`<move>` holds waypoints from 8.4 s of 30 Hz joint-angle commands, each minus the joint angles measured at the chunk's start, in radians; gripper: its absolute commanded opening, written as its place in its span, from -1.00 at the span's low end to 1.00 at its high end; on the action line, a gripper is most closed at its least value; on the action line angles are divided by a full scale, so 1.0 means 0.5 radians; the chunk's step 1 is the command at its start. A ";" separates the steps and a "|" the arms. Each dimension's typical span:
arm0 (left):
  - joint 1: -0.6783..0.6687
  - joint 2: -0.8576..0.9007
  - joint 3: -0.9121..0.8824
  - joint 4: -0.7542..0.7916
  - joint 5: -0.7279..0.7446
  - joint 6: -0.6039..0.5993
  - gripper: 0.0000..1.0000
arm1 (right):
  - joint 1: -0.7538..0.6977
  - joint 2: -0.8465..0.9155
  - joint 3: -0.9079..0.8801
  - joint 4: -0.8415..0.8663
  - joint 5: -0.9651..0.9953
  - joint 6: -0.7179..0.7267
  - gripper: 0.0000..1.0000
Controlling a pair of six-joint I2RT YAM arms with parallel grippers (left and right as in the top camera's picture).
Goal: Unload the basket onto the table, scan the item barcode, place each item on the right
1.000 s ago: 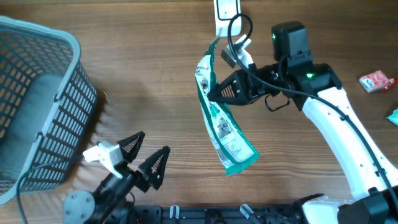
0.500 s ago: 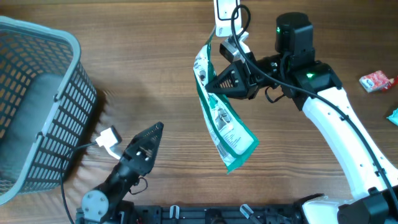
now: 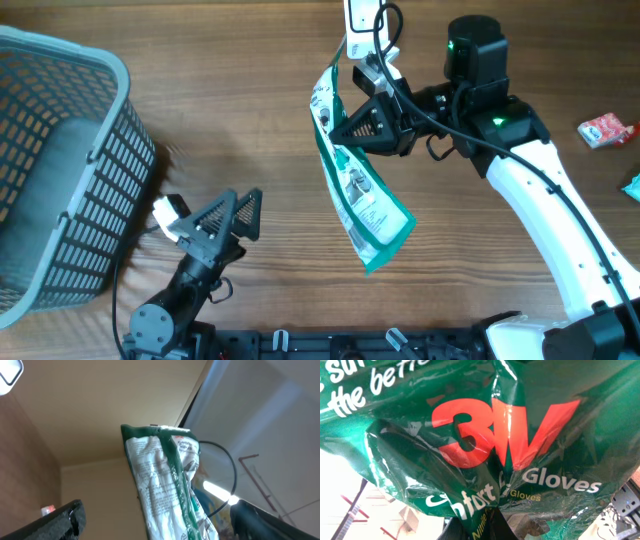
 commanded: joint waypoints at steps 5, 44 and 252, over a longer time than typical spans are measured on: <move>-0.301 0.764 0.241 0.365 -0.223 0.049 0.99 | 0.000 -0.017 0.024 0.363 -0.013 0.326 -0.91; -0.623 2.124 0.542 1.932 -0.176 -0.253 0.46 | -0.005 0.116 0.024 0.613 0.412 0.270 -0.91; -0.010 2.110 0.542 -0.119 0.974 1.694 1.00 | -1.033 -0.056 0.047 -0.492 3.233 -2.314 0.99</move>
